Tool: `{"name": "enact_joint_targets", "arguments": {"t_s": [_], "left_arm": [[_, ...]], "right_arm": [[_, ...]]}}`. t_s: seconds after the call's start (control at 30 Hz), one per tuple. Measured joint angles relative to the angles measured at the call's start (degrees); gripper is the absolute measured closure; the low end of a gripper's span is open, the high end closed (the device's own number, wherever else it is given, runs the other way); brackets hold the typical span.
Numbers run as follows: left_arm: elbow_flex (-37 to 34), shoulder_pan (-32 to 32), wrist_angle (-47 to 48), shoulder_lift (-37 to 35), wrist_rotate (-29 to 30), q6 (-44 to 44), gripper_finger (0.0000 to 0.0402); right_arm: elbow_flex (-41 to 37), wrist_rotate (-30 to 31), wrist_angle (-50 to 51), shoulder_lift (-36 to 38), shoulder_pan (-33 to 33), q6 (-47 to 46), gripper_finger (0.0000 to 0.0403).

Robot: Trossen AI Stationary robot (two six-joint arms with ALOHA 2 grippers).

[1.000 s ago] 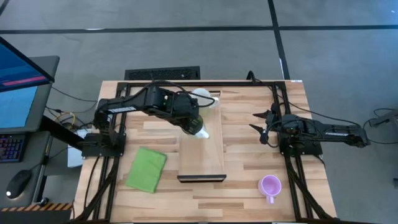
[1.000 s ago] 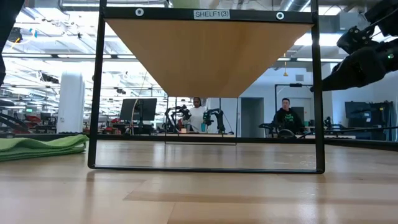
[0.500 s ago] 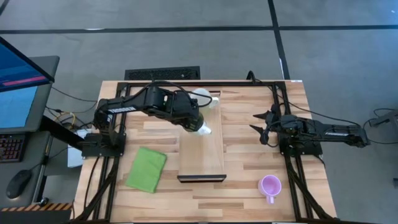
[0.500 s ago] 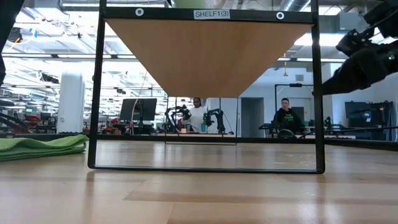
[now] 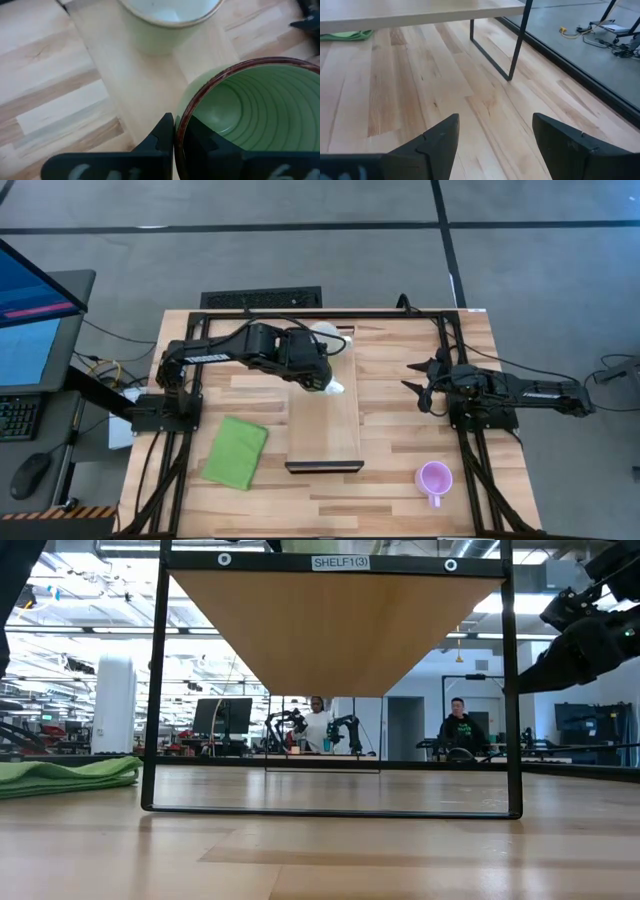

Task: Stack small to large cups/mugs on shelf
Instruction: Put the green mug on the shelf

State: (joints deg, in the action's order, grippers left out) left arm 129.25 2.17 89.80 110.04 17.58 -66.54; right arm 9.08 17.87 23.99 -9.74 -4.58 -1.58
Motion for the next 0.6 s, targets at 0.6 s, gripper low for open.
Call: {"name": "enact_joint_targets", "arguments": {"t_s": [0.6], "left_arm": [[-0.17, -1.68, 0.36, 4.61, -3.87, -4.22, 0.0396]], "right_arm": [[0.0, -0.02, 0.22, 0.0, 0.0, 0.04, 0.0127]]}}
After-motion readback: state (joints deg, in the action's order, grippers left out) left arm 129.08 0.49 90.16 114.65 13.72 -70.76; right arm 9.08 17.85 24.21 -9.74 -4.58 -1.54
